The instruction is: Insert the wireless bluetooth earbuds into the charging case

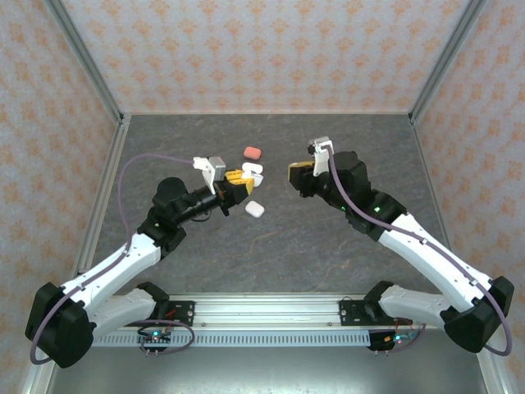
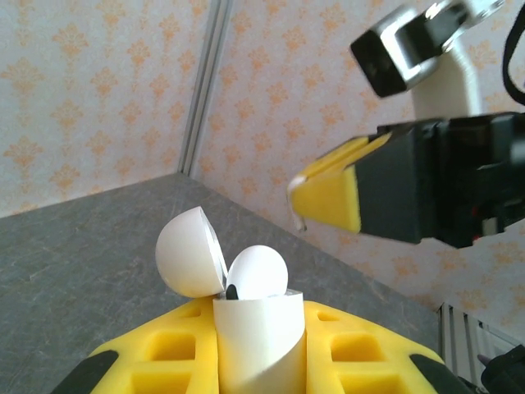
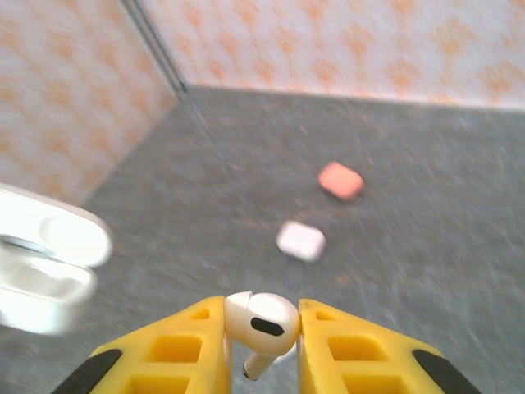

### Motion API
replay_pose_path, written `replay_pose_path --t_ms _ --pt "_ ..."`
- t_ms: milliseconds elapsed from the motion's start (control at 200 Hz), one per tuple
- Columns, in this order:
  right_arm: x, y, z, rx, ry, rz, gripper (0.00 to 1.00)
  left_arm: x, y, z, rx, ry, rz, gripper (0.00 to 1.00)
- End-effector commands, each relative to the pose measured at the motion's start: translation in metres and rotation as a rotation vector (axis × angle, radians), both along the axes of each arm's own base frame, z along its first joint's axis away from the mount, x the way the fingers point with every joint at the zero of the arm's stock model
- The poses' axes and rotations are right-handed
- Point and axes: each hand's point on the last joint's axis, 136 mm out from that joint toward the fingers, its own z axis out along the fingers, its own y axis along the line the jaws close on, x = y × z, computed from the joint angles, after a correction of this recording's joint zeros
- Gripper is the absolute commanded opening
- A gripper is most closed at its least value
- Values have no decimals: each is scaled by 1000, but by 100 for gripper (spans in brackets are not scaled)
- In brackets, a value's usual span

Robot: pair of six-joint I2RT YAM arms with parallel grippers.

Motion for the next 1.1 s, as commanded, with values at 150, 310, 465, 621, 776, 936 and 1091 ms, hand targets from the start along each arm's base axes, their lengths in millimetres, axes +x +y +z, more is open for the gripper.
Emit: replay_pose_path --t_ms 150,310,465,621,776,936,1091 --pt "-15 49 75 179 -215 195 22 1 -1 29 -73 -63 2 0" --pt "-17 63 67 162 -206 222 23 1 -2 29 -76 -63 2 0" --pt "-15 68 56 143 -180 226 23 1 -1 28 -76 -63 4 0" --pt "-13 66 41 110 -148 212 23 2 -1 27 -73 -60 8 0" --pt "-14 66 27 94 -112 209 23 2 -1 29 -76 -63 10 0" --pt "-14 65 15 79 -84 206 23 3 -1 30 -78 -65 10 0" --pt "-10 70 0 55 -49 208 23 2 -1 32 -82 -67 8 0"
